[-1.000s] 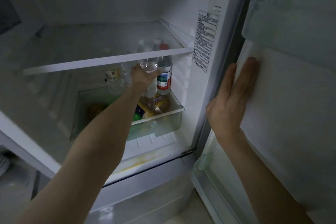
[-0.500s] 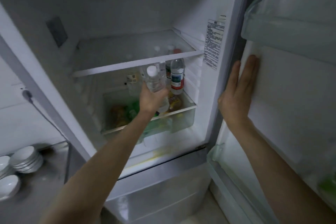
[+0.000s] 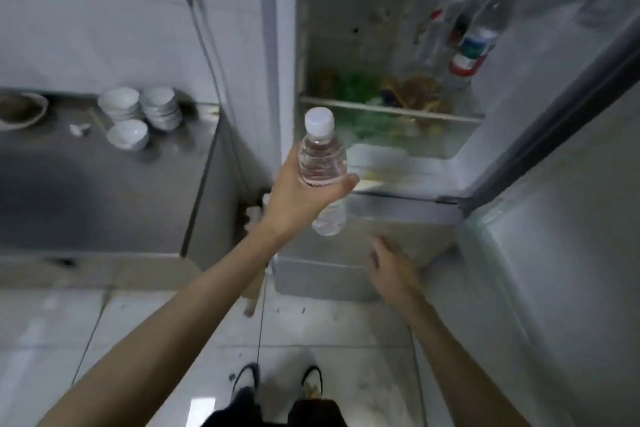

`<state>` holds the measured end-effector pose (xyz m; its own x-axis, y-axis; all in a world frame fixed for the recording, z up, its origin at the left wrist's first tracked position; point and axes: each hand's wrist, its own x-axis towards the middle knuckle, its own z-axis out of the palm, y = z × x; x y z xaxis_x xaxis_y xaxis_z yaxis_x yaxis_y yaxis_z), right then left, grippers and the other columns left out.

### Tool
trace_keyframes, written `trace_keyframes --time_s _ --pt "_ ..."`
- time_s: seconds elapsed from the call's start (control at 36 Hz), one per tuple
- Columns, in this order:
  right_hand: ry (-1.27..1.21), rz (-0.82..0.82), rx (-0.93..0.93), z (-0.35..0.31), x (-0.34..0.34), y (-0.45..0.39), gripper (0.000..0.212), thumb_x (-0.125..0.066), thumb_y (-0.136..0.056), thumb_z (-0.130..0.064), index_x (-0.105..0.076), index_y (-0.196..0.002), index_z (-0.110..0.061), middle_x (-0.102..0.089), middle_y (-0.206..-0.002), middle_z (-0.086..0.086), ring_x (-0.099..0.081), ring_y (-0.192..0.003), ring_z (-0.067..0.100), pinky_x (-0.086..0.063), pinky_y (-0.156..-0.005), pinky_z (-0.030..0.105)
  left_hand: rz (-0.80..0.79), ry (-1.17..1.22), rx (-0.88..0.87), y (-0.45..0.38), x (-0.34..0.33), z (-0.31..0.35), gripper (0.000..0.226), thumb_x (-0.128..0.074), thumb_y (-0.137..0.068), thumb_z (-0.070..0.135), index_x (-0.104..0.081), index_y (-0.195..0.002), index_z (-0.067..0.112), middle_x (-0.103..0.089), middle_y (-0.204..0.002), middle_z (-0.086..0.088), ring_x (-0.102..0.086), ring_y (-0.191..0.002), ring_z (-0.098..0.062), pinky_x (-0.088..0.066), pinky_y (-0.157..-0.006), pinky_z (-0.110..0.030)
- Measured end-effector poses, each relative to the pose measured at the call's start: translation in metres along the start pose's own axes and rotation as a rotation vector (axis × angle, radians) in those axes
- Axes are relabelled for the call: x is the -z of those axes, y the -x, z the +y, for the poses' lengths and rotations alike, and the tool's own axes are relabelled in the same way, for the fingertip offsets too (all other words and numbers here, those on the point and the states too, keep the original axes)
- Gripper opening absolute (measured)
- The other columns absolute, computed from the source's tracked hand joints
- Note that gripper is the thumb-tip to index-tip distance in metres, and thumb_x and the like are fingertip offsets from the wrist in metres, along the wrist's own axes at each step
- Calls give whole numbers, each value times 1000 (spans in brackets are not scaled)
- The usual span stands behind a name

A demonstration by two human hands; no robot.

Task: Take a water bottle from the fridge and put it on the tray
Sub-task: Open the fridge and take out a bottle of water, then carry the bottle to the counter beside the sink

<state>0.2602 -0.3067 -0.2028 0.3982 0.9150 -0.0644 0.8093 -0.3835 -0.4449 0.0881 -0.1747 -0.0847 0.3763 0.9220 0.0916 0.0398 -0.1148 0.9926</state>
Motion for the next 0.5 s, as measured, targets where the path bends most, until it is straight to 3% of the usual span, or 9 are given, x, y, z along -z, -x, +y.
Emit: trace_keyframes --time_s 0.06,0.08,0.14,0.19,0.22,0.28,0.33,0.42,0.5 --pt "55 -393 -82 -1 -51 32 24 -51 -99 -14 -67 -116 -6 -70 -117 16 -67 -112 33 -46 -79 31 24 -31 67 35 26 -22 63 -92 -64 45 -61 -116 26 -77 -103 9 -75 -95 -5 -60 -86 -26" --pt "77 -550 -96 3 -75 48 29 -47 -102 -17 -66 -121 -6 -69 -123 15 -65 -116 31 -44 -81 29 43 -43 96 51 39 -31 61 -92 -62 47 -60 -113 33 -76 -103 14 -75 -94 0 -58 -83 -20" --pt "139 -821 -147 10 -116 78 38 -45 -105 -23 -60 -137 -9 -62 -139 13 -59 -128 26 -46 -101 28 91 -73 145 84 65 -50 58 -92 -61 50 -56 -106 45 -73 -101 24 -73 -90 6 -53 -76 -9" --pt "213 -1015 -224 15 -143 107 39 -48 -102 -24 -62 -134 -9 -64 -134 14 -61 -116 23 -45 -107 31 155 -95 215 116 89 -67 58 -92 -61 50 -55 -106 44 -73 -101 26 -73 -91 5 -55 -76 -10" --pt "238 -1074 -258 17 -153 120 34 -49 -100 -24 -67 -125 -10 -67 -122 13 -60 -103 21 -48 -104 32 194 -103 253 132 101 -75 59 -92 -62 50 -56 -108 41 -74 -102 23 -74 -92 3 -59 -78 -17" --pt "296 -1149 -245 16 -166 140 22 -49 -99 -21 -68 -88 -20 -62 -96 7 -53 -88 18 -52 -88 28 272 -134 327 165 125 -92 64 -92 -64 49 -57 -114 34 -75 -104 17 -75 -94 -1 -62 -82 -26" --pt "347 -1138 -157 16 -184 150 37 -47 -96 -18 -42 -60 -23 -51 -77 6 -49 -79 18 -41 -63 27 340 -143 390 199 147 -106 64 -92 -65 50 -57 -117 35 -75 -104 16 -75 -93 -2 -62 -78 -22" --pt "331 -1114 -92 3 -204 158 37 -46 -95 -14 -30 -61 -19 -39 -72 9 -41 -69 18 -23 -60 35 493 -125 498 249 176 -121 59 -92 -65 51 -55 -111 41 -73 -103 19 -74 -89 0 -56 -69 -14" --pt "372 -1191 11 -23 -217 165 37 -46 -96 -14 -33 -62 -19 -39 -73 10 -40 -69 16 -22 -63 33 668 -107 593 302 197 -132 56 -90 -64 52 -53 -105 43 -72 -101 21 -73 -86 1 -53 -67 -15"
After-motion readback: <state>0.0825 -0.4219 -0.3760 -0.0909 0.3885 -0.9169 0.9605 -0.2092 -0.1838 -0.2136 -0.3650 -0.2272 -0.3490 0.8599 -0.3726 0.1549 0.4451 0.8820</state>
